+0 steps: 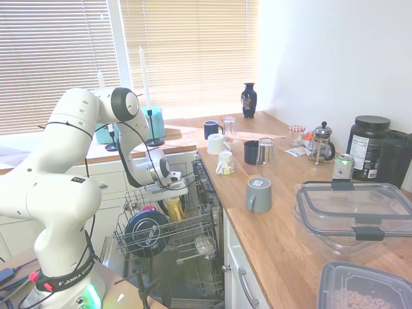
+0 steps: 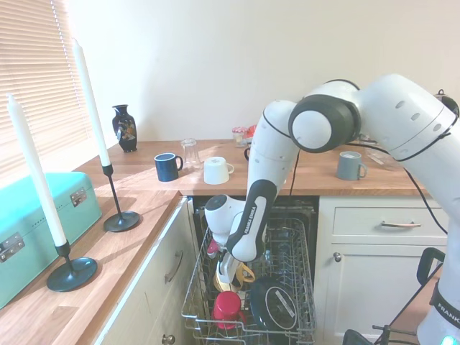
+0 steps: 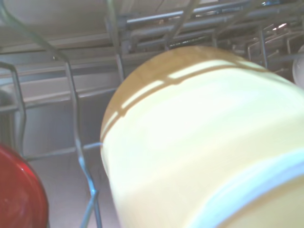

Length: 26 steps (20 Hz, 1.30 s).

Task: Unload the yellow mug from the dishwasher

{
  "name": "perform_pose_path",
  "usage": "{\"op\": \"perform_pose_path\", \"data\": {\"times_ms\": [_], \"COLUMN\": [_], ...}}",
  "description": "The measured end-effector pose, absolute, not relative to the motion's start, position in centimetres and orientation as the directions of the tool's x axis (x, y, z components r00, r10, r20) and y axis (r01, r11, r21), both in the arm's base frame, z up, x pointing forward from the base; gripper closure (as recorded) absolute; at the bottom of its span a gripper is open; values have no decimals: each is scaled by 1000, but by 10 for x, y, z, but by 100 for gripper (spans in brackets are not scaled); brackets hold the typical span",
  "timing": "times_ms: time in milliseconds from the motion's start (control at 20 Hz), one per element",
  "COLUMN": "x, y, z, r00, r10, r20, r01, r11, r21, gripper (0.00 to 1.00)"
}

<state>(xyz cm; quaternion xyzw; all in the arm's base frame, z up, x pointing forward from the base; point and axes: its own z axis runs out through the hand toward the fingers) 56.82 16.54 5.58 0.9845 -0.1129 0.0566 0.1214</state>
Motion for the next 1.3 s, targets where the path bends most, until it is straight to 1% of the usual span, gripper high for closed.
{"op": "perform_pose_path", "data": {"times_ms": [300,1300], "x": [568,571], "y": [156,142], "z": [47,47], "r00": [969,967], "r10": [-211,-221], "r20": [130,129], "r01": [-237,-247], "r11": [-942,-940], "r21": [238,236], "gripper": [100,100]}}
